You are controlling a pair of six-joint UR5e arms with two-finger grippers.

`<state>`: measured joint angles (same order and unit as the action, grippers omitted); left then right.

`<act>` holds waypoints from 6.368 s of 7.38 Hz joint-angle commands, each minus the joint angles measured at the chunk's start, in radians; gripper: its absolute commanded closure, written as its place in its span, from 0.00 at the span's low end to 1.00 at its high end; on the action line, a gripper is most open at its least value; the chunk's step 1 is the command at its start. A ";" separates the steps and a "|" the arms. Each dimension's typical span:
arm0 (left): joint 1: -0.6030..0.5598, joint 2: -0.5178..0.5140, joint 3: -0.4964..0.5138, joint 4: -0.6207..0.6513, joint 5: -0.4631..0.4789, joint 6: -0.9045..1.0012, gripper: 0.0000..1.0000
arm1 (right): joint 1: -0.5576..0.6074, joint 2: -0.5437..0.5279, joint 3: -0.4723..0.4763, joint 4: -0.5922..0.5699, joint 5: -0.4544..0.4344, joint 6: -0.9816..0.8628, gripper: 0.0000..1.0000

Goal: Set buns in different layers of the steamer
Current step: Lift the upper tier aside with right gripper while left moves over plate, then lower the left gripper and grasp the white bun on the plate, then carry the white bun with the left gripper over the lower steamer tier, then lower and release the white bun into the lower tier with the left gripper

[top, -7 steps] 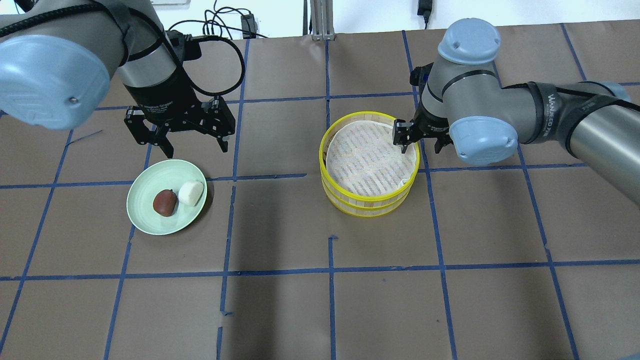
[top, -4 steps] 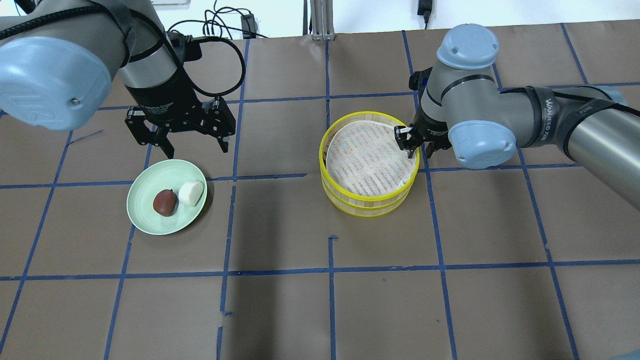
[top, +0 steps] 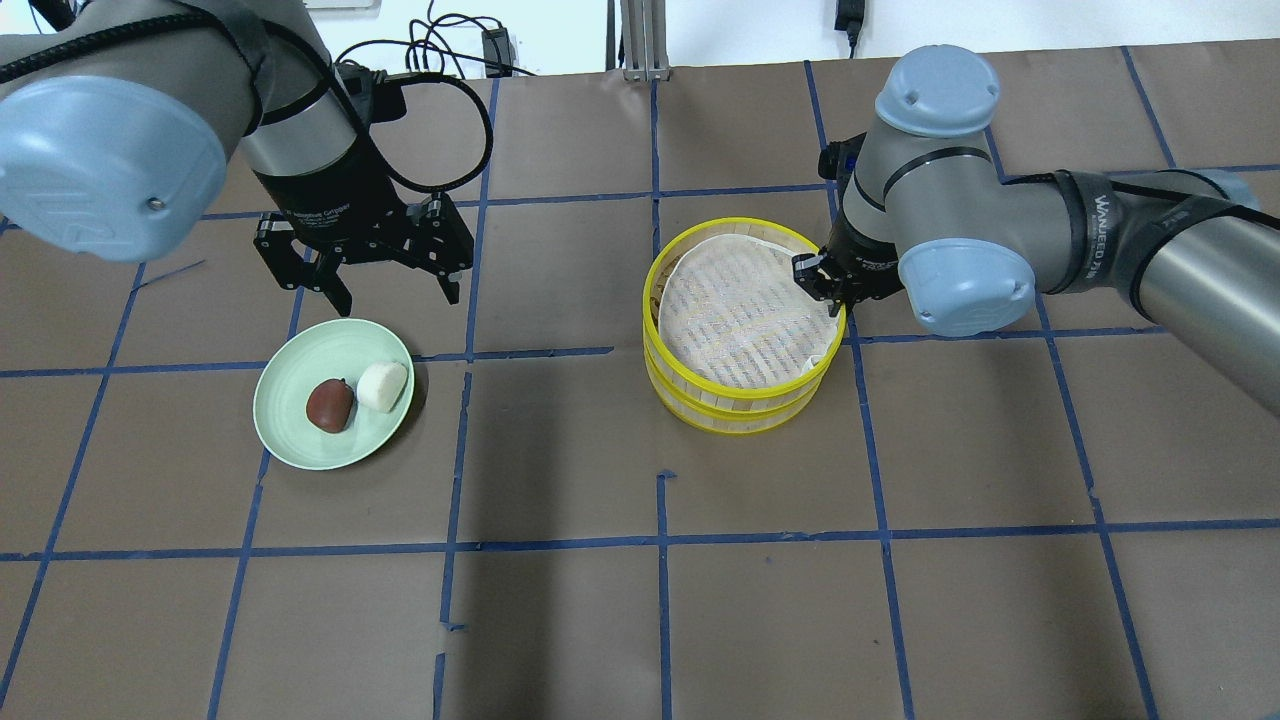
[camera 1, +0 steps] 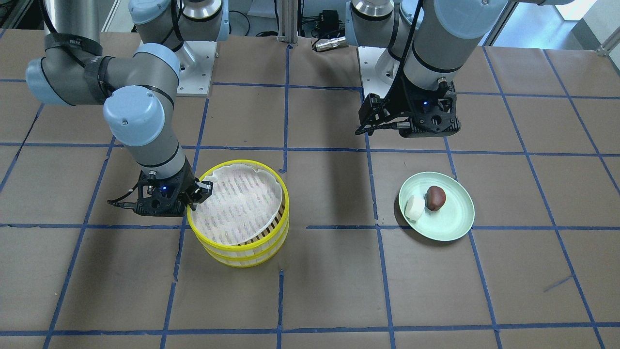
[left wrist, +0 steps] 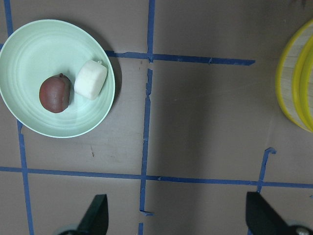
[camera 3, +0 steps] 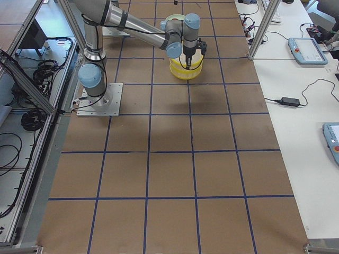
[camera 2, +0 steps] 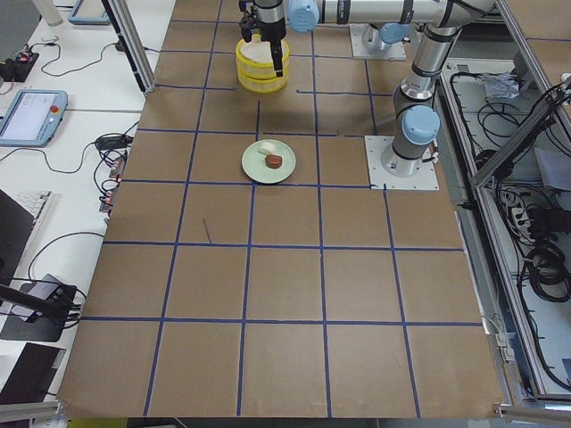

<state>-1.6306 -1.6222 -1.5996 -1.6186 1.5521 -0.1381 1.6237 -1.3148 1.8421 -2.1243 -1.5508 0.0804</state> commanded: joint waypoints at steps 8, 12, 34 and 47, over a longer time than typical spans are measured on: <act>0.268 -0.106 -0.118 0.206 0.014 0.421 0.00 | -0.325 -0.090 -0.167 0.270 -0.017 -0.307 0.92; 0.298 -0.258 -0.181 0.350 0.008 0.739 0.02 | -0.349 -0.087 -0.173 0.270 -0.035 -0.358 0.91; -0.108 -0.246 -0.043 0.432 -0.313 -0.244 0.98 | -0.430 -0.080 -0.129 0.254 -0.098 -0.487 0.91; -0.336 -0.430 -0.043 0.755 -0.322 -0.540 0.08 | -0.430 -0.080 -0.135 0.253 -0.100 -0.481 0.91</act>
<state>-1.9665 -2.0561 -1.6429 -0.8711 1.2209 -0.6808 1.1935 -1.3936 1.7109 -1.8721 -1.6488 -0.3993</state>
